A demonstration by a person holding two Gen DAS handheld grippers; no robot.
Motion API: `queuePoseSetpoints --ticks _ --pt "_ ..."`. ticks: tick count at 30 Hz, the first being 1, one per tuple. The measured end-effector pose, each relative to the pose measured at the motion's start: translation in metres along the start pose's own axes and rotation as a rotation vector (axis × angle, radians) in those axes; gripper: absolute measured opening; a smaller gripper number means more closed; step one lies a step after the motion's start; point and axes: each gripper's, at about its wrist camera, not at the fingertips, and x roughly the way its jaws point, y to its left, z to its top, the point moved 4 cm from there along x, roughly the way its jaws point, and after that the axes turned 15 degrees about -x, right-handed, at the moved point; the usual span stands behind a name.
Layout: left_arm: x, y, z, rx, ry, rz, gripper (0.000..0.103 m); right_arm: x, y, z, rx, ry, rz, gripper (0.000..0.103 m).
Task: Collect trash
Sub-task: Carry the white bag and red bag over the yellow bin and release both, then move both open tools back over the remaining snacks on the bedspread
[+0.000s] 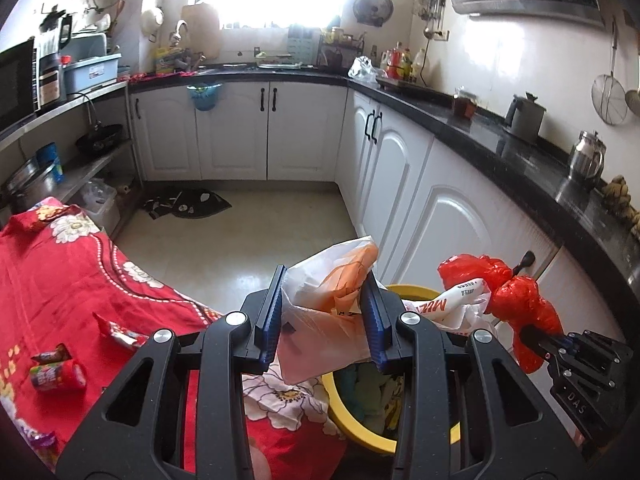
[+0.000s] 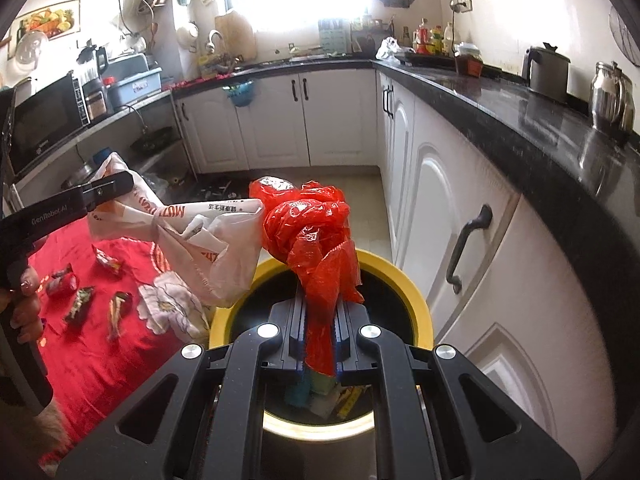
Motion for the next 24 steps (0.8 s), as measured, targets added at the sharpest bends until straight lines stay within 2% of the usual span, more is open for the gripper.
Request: queuePoseSetpoints --ticks 15,16,18,19,20,21,23,24 --pt "0.048 -0.011 -0.025 0.02 0.097 0.023 0.031 0.036 -0.008 -0.031 0.031 0.108 -0.008 0.013" --pt "0.05 -0.011 -0.027 0.019 0.104 0.021 0.032 0.037 -0.008 -0.032 0.035 0.113 -0.006 0.015" --pt "0.055 -0.011 -0.028 0.01 0.115 0.017 0.037 0.041 -0.009 -0.035 0.045 0.126 -0.005 0.028" --pt "0.056 -0.011 -0.03 0.01 0.124 0.013 0.042 0.043 -0.011 -0.037 0.052 0.135 -0.013 0.04" --pt "0.059 -0.011 -0.031 0.009 0.136 0.013 0.046 0.043 -0.012 -0.039 0.056 0.138 -0.018 0.045" --pt "0.06 -0.011 -0.032 0.009 0.138 0.014 0.053 0.044 -0.013 -0.041 0.061 0.142 -0.02 0.047" --pt "0.061 -0.01 -0.033 0.007 0.145 0.01 0.055 0.045 -0.016 -0.043 0.071 0.147 -0.02 0.05" --pt "0.06 -0.009 -0.033 0.002 0.147 0.008 0.06 0.044 -0.017 -0.043 0.075 0.147 -0.024 0.053"
